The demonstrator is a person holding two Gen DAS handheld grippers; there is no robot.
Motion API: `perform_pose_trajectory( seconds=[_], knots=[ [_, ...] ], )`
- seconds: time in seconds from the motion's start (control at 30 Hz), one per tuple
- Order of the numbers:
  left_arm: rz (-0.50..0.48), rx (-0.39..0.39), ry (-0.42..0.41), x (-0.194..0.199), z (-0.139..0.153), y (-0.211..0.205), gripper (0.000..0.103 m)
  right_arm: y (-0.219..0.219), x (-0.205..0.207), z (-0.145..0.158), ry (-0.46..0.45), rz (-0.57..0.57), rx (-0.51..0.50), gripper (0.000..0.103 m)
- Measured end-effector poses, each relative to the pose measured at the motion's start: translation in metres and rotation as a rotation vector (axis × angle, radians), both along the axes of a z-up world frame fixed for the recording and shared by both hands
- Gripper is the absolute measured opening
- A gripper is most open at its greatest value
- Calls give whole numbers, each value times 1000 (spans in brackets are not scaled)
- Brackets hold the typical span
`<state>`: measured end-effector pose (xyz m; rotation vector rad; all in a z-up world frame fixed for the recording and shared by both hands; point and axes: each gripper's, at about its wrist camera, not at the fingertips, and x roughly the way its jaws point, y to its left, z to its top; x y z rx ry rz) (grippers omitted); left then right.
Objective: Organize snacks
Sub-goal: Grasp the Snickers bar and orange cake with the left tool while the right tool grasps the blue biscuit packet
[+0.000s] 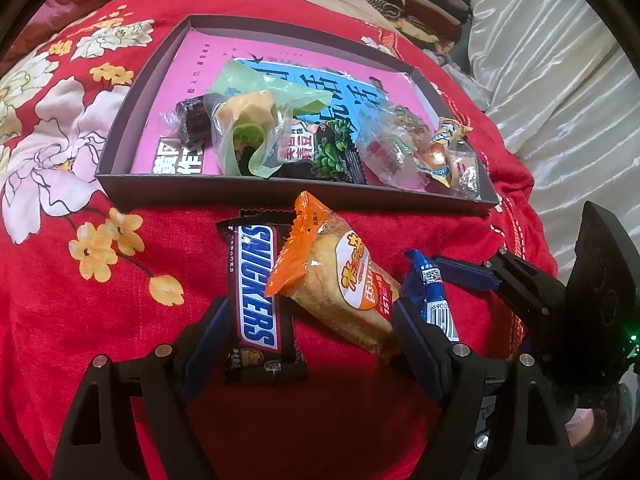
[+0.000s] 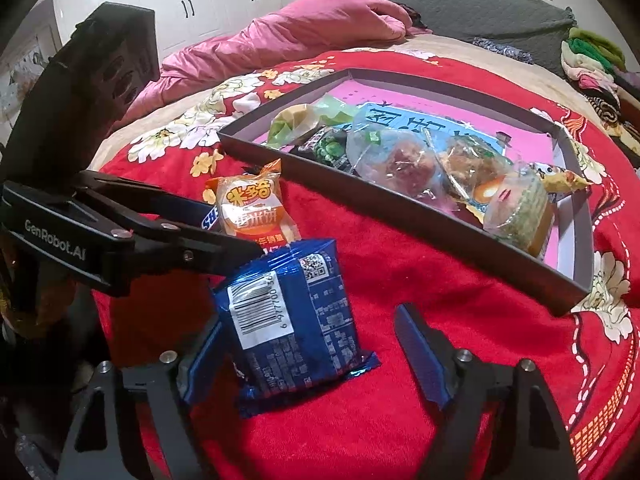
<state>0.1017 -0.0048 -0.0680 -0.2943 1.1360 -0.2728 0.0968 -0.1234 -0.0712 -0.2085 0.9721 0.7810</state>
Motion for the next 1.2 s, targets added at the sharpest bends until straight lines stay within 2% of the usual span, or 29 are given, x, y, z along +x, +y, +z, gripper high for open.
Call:
perform_pose_trajectory(
  seconds=[0.13,0.23,0.6,0.7,0.87,1.2],
  knots=[
    [11,1,0,1,-1,0,82,0,-2,0,18,21,24,64],
    [19,6,-3,2,-2,-2,82,-2,-1,0,25,16,34,59],
    [64,1,0,7,-3,-10,82,-11,2,2,27,-21,37,59],
    [78,-11,7,10,-2,-12,79,-13,2,3,16,-35,29,59],
    [76,-41,9,14,0,-21,65,-18,4,3,14,-61,26,59],
    [106,-73,22,22,-5,-21,63,-19,5,3,13,-69,25,59]
  ],
)
